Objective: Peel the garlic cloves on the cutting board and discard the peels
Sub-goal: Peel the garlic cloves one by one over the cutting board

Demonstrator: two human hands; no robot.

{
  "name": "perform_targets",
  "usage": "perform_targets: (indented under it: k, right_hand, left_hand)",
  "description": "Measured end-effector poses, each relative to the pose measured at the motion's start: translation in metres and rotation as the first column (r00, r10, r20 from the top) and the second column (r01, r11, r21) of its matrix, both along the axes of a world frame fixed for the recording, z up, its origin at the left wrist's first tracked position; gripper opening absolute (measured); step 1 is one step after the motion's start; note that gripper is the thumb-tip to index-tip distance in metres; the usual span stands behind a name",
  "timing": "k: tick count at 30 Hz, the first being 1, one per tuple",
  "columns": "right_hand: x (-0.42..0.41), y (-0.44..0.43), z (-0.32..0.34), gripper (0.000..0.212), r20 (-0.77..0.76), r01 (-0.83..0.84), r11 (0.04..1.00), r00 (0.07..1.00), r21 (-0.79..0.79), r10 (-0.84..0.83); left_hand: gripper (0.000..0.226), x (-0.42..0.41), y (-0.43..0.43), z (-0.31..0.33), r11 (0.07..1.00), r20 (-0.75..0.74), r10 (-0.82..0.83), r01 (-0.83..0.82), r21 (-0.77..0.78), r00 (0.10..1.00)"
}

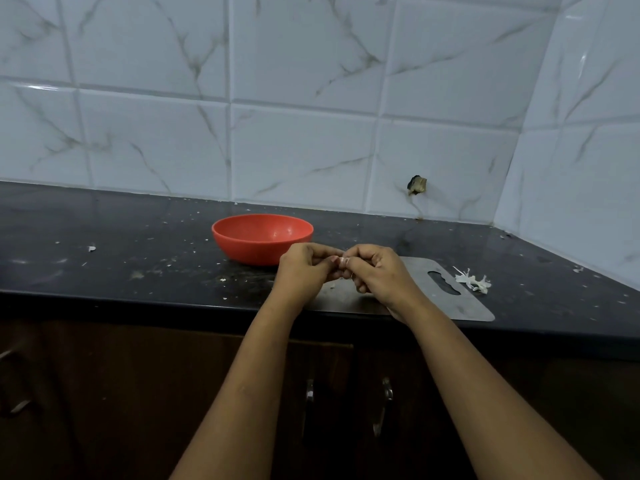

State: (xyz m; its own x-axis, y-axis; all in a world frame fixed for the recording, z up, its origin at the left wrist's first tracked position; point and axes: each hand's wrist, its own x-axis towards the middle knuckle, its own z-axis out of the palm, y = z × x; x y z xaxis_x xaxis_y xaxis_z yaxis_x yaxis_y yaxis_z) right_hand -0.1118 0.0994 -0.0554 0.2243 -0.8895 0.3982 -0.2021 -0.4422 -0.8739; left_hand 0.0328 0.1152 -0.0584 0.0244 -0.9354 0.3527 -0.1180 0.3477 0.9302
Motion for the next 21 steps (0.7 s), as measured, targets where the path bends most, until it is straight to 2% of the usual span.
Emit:
perform_targets:
  k: [4, 7, 9, 11, 14, 21]
  right_hand:
    - [-0.0005, -0.0001, 0.0015, 0.02, 0.065, 0.01, 0.998, 0.998, 0.055, -0.014]
    - [-0.002, 0.0001, 0.0029, 0.023, 0.117, 0.037, 0.996, 0.992, 0.083, -0.047]
    - [-0.0015, 0.0004, 0.0025, 0.022, 0.09, 0.041, 0.995, 0.995, 0.089, -0.049]
    - [-0.0005, 0.0005, 0.0014, 0.02, 0.064, 0.041, 0.995, 0.997, 0.087, -0.046]
    - [0.0006, 0.0006, 0.0009, 0.018, 0.045, 0.026, 0.996, 0.999, 0.08, -0.03]
    - [0.0009, 0.0016, 0.0025, 0.017, 0.022, -0.054, 0.991, 0.998, 0.122, 0.051]
  left_hand:
    - [0.022, 0.002, -0.0029, -0.002, 1.0, -0.17, -0.003, 0.006, 0.021, 0.986]
    - [0.026, 0.0036, -0.0043, -0.0028, 0.998, -0.22, 0.05, -0.041, 0.044, 0.974]
    - [0.022, 0.0038, -0.0035, -0.0018, 0.998, -0.24, 0.023, -0.01, 0.055, 0.97]
    - [0.015, 0.0046, -0.003, -0.0007, 0.997, -0.246, -0.025, 0.043, 0.066, 0.969]
    - [0.017, 0.0054, -0.0015, -0.0008, 0.995, -0.204, -0.062, 0.076, 0.064, 0.977]
    - [0.013, 0.0048, -0.0021, -0.0016, 0.998, -0.136, 0.021, -0.013, 0.06, 0.99]
